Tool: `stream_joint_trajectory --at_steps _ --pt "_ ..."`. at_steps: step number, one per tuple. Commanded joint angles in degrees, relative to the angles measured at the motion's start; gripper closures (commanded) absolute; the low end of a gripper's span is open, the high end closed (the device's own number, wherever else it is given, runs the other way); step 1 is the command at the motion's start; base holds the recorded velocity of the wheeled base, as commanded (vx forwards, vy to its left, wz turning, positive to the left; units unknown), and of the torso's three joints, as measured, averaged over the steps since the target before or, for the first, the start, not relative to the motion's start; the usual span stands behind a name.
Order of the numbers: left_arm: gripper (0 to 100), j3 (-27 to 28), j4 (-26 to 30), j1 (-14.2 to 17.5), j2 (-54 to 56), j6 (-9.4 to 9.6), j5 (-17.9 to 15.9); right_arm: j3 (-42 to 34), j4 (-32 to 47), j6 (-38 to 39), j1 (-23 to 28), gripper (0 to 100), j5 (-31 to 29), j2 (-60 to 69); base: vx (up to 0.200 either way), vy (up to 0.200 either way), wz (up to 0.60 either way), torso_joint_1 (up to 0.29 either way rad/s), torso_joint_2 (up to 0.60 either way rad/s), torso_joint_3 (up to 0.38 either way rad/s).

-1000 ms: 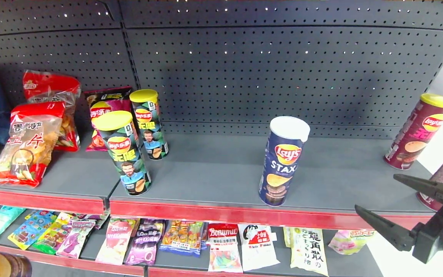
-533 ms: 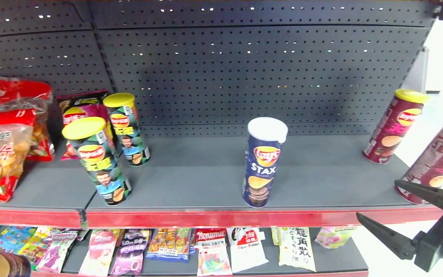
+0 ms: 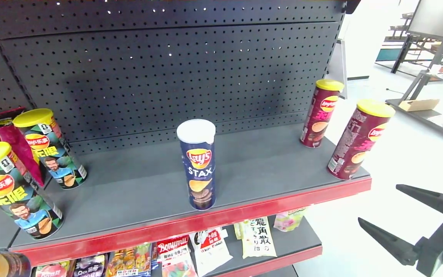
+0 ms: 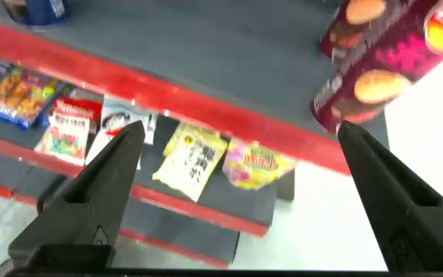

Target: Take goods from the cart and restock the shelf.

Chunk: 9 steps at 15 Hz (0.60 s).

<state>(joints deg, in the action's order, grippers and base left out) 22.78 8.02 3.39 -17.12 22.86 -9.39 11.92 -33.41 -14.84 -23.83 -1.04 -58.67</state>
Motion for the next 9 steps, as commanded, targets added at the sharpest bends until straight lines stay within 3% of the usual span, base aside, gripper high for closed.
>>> stream_joint_trajectory --at_steps 1,3,4,5,7,9 --pt "100 0.07 -0.11 0.04 0.06 -0.01 -0.02 -1.11 0.19 0.16 0.28 0 -0.11 3.04 0.0 0.0 0.0 0.0 0.0 0.0" --pt "100 0.07 -0.2 0.04 -0.46 -0.09 -0.02 -1.29 0.28 0.86 3.71 0 -0.28 6.91 0.0 0.0 0.0 0.0 0.0 0.0" --pt "100 0.24 -0.55 -0.14 -0.55 -0.36 -0.72 -1.29 0.28 1.83 7.57 0 -0.37 8.75 0.0 0.0 0.0 0.0 0.0 0.0" --pt "100 0.24 -0.55 -0.31 -0.64 -1.15 -1.86 -2.34 1.25 2.53 14.87 0 -0.19 12.27 0.0 0.0 0.0 0.0 0.0 0.0" --pt "100 0.59 -0.9 -0.4 -2.22 -3.87 -2.21 -3.48 6.61 3.15 25.5 0 0.25 17.63 0.0 0.0 0.0 0.0 0.0 0.0" --pt "100 1.12 -1.25 -0.4 -4.07 -4.58 -2.74 -5.77 12.85 3.76 29.02 0 1.48 27.03 0.0 0.0 0.0 0.0 0.0 0.0"
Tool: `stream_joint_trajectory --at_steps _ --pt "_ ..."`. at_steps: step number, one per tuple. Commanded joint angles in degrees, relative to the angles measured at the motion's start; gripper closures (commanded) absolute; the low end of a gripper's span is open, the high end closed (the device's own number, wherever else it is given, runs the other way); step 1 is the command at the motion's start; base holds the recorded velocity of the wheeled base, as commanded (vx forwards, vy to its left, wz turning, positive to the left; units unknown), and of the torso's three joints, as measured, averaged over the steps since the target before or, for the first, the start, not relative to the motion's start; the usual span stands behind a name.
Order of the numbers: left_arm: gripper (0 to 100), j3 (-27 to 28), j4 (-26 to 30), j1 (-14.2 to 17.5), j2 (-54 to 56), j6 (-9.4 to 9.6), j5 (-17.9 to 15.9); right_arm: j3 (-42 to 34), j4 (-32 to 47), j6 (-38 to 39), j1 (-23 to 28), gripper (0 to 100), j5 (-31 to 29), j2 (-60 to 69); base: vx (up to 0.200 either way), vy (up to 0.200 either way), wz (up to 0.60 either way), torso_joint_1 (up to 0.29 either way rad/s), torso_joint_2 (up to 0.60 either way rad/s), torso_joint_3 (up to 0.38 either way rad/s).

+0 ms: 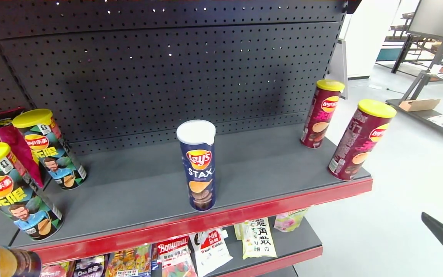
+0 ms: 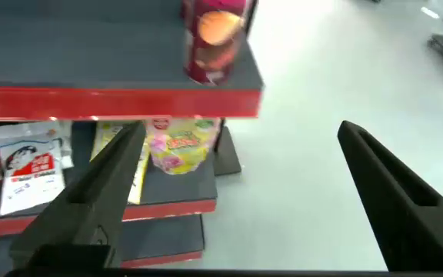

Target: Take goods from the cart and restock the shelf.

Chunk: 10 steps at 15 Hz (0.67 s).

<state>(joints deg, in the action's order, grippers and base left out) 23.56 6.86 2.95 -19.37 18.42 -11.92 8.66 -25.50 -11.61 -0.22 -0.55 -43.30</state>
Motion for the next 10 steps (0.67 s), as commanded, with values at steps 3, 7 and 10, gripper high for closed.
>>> stream_joint_trajectory --at_steps 3,7,10 --pt "100 0.17 -0.1 0.04 -3.83 -0.49 -1.17 -4.44 15.4 0.62 4.0 0 5.38 27.13 0.0 0.0 0.0 0.0 0.0 0.0" --pt "100 0.25 -0.1 0.04 -5.94 -0.58 -1.44 -7.51 24.45 1.67 4.17 0 2.83 38.03 0.0 0.0 0.0 0.0 0.0 0.0" --pt "100 1.13 -2.73 0.04 -9.63 -1.37 -3.19 -7.86 23.57 4.93 4.17 0 -1.3 37.94 0.0 0.0 0.0 0.0 0.0 0.0"
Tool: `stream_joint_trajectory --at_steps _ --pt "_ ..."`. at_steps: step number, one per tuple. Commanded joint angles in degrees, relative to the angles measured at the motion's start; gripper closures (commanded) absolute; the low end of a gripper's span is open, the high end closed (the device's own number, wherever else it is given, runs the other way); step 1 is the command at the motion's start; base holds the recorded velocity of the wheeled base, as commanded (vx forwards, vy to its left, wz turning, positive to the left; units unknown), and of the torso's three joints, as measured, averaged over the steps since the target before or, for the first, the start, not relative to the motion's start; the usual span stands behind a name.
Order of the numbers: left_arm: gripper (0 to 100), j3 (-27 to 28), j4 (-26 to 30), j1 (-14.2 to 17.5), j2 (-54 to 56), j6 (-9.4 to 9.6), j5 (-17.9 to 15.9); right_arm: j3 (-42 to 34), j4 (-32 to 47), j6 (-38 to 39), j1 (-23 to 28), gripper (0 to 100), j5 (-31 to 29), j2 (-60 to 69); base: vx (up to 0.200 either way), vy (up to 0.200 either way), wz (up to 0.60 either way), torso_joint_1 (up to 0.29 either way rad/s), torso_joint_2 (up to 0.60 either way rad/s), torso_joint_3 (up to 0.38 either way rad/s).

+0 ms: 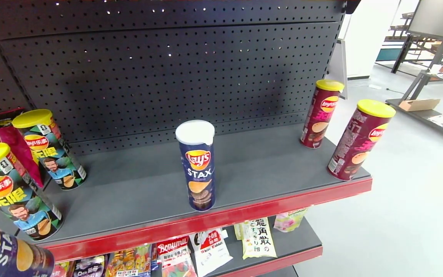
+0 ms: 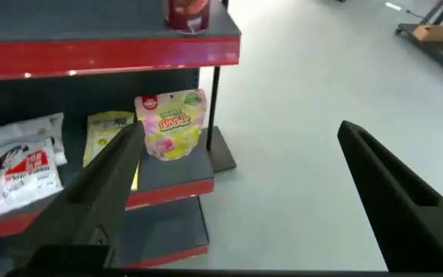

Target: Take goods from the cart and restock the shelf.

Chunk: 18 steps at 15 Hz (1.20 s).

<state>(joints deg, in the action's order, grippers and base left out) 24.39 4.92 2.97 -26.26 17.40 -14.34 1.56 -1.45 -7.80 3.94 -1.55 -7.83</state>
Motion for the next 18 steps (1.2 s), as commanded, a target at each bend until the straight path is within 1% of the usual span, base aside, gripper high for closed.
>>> stream_joint_trajectory --at_steps 1,2,3,5,6,8,9,10,12,14,15,16,17,18 --pt "100 0.57 -3.08 0.01 -5.03 -0.87 -2.1 -0.86 -0.66 3.14 0.02 0 -3.2 2.47 0.0 0.0 0.0 0.0 0.0 0.0" --pt "100 0.57 -4.92 0.01 -6.61 -1.05 -3.24 -0.86 -0.83 3.14 -0.07 0 -5.75 2.47 0.0 0.0 0.0 0.0 0.0 0.0" --pt "100 0.66 -5.8 0.01 -8.02 -1.22 -4.21 -0.95 -0.83 3.23 -0.07 0 -5.22 2.47 0.0 0.0 0.0 0.0 0.0 0.0" --pt "100 0.66 -6.95 0.01 -10.04 -2.54 -6.85 -0.86 -0.75 3.41 -0.07 0 -2.06 2.47 0.0 0.0 0.0 0.0 0.0 0.0" --pt "100 0.66 -7.47 0.01 -11.36 -3.07 -7.9 -0.86 -0.75 2.88 -0.07 0 -1.88 2.47 0.0 0.0 0.0 0.0 0.0 0.0" --pt "100 0.74 -8.62 -0.07 -12.5 -3.25 -8.43 -0.24 -1.63 1.39 0.02 0 -2.06 2.47 0.0 0.0 0.0 0.0 0.0 0.0" --pt "100 0.66 -9.76 -0.07 -13.82 -3.77 -9.57 0.64 -1.98 1.12 -0.07 0 -1.97 2.47 0.0 0.0 0.0 0.0 0.0 0.0" --pt "100 0.74 -10.64 -0.07 -15.4 -4.3 -10.8 -1.56 -1.98 1.3 -0.07 0 -2.06 2.47 0.0 0.0 0.0 0.0 0.0 0.0" --pt "100 0.66 -12.31 -0.07 -17.51 -4.65 -12.29 -0.51 0.04 2.79 -0.25 0 1.55 2.47 0.0 0.0 0.0 0.0 0.0 0.0" --pt "100 0.66 -13.71 -1.04 -18.74 -5.09 -13.61 -1.12 -1.01 2.26 -1.04 0 7.17 3.08 0.0 0.0 0.0 0.0 0.0 0.0" --pt "100 0.57 -14.33 -1.57 -19.36 -5.62 -13.7 -1.12 -1.1 2.53 -1.21 0 6.56 3.43 0.0 0.0 0.0 0.0 0.0 0.0" --pt "100 0.66 -14.51 -2.1 -19.62 -5.71 -13.7 -1.12 -1.01 2.44 -1.3 0 5.68 3.43 0.0 0.0 0.0 0.0 0.0 0.0" --pt "100 0.57 -15.3 -3.59 -20.94 -5.71 -13.7 -1.38 -1.19 4.81 -1.39 0 2.69 3.52 0.0 0.0 0.0 0.0 0.0 0.0" --pt "100 0.57 -15.91 -4.12 -21.38 -5.71 -13.7 -1.38 0.04 7.1 -1.39 0 1.28 3.52 0.0 0.0 0.0 0.0 0.0 0.0"
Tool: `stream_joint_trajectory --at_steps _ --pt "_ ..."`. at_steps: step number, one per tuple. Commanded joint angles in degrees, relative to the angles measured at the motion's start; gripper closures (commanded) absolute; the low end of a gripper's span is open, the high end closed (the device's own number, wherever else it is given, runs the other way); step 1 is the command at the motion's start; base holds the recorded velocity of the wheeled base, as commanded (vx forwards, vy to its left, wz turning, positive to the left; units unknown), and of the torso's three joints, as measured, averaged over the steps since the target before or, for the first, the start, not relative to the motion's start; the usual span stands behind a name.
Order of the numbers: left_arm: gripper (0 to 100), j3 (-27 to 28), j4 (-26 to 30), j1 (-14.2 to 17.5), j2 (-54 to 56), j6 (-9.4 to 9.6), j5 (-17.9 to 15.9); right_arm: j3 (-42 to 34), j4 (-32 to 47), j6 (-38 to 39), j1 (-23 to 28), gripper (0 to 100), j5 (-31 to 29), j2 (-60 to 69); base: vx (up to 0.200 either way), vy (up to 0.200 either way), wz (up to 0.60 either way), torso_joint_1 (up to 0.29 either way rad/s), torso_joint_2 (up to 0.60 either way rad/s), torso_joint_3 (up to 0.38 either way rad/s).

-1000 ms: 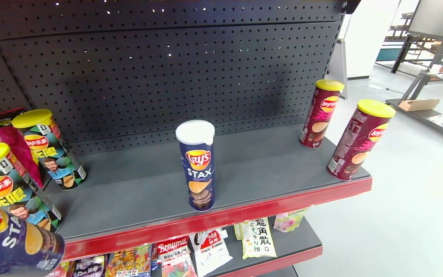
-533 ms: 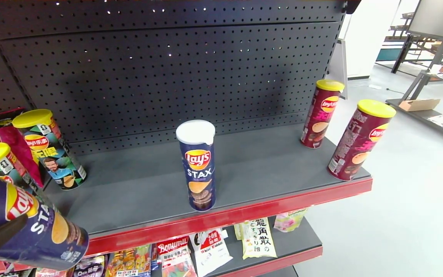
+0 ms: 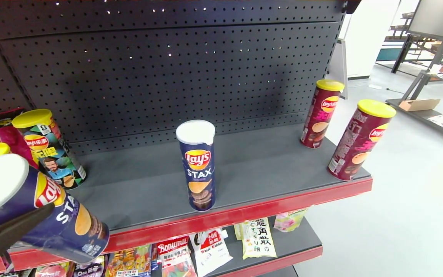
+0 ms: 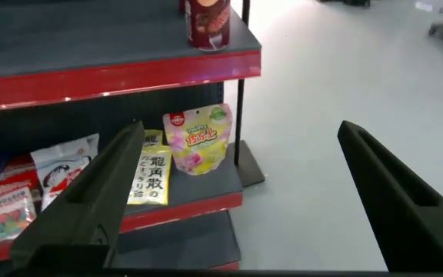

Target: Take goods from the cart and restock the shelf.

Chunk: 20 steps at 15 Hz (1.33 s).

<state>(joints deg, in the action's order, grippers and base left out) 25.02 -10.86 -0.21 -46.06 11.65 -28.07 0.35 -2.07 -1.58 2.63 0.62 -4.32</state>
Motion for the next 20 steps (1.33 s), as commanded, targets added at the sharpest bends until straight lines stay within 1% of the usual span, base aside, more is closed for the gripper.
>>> stream_joint_trajectory --at_steps 1,2,4,5,6,7,11,13,14,15,17,19,20 --pt "100 0.03 -0.39 -1.29 -2.28 -0.05 0.04 -0.18 2.16 2.29 -0.08 0 -1.76 -0.08 0.0 0.0 0.0 0.0 0.0 0.0" --pt "100 -0.05 -1.88 -2.78 -3.51 -0.14 0.04 0.0 2.95 2.02 -0.17 0 -1.76 -0.08 0.0 0.0 0.0 0.0 0.0 0.0" --pt "100 -0.05 -3.55 -4.36 -5.45 -1.02 0.04 -0.09 2.6 1.41 -1.67 0 -0.97 1.85 0.0 0.0 0.0 0.0 0.0 0.0" --pt "100 0.03 -3.99 -4.63 -5.98 -1.11 0.04 -0.09 2.6 1.32 -2.37 0 -0.97 3.88 0.0 0.0 0.0 0.0 0.0 0.0" --pt "100 0.03 -5.93 -4.89 -7.65 -1.2 0.04 -0.18 2.6 1.41 -2.72 0 -0.97 4.23 0.0 0.0 0.0 0.0 0.0 0.0" --pt "100 0.12 -6.72 -4.98 -8.52 -1.2 0.04 -0.18 2.51 1.41 -2.72 0 -0.97 4.32 0.0 0.0 0.0 0.0 0.0 0.0" --pt "100 1.09 -13.22 -5.07 -15.2 -1.2 0.04 -0.18 2.51 1.41 -2.72 0 -0.97 4.32 0.0 0.0 0.0 0.0 0.0 0.0" --pt "100 1.88 -14.98 -6.12 -17.66 -1.37 0.13 -0.18 2.6 1.41 -2.72 0 -1.06 4.32 0.0 0.0 0.0 0.0 0.0 0.0" --pt "100 2.76 -15.07 -6.47 -18.98 -1.99 0.13 -0.18 2.51 1.41 -2.72 0 -0.97 4.32 0.0 0.0 0.0 0.0 0.0 0.0" --pt "100 3.99 -15.15 -8.05 -20.57 -2.78 0.13 -0.18 2.6 1.41 -2.72 0 -1.06 4.32 0.0 0.0 0.0 0.0 0.0 0.0" --pt "100 5.4 -15.24 -8.93 -22.67 -4.27 0.13 -0.18 2.51 1.41 -2.72 0 -1.06 4.32 0.0 0.0 0.0 0.0 0.0 0.0" --pt "100 6.36 -18.58 -8.93 -26.72 -4.36 0.13 -0.18 2.51 1.41 -2.72 0 -1.06 4.32 0.0 0.0 0.0 0.0 0.0 0.0" --pt "100 6.45 -23.94 -9.11 -30.85 -4.27 0.48 -0.18 2.51 1.41 -2.72 0 -1.06 4.32 0.0 0.0 0.0 0.0 0.0 0.0"
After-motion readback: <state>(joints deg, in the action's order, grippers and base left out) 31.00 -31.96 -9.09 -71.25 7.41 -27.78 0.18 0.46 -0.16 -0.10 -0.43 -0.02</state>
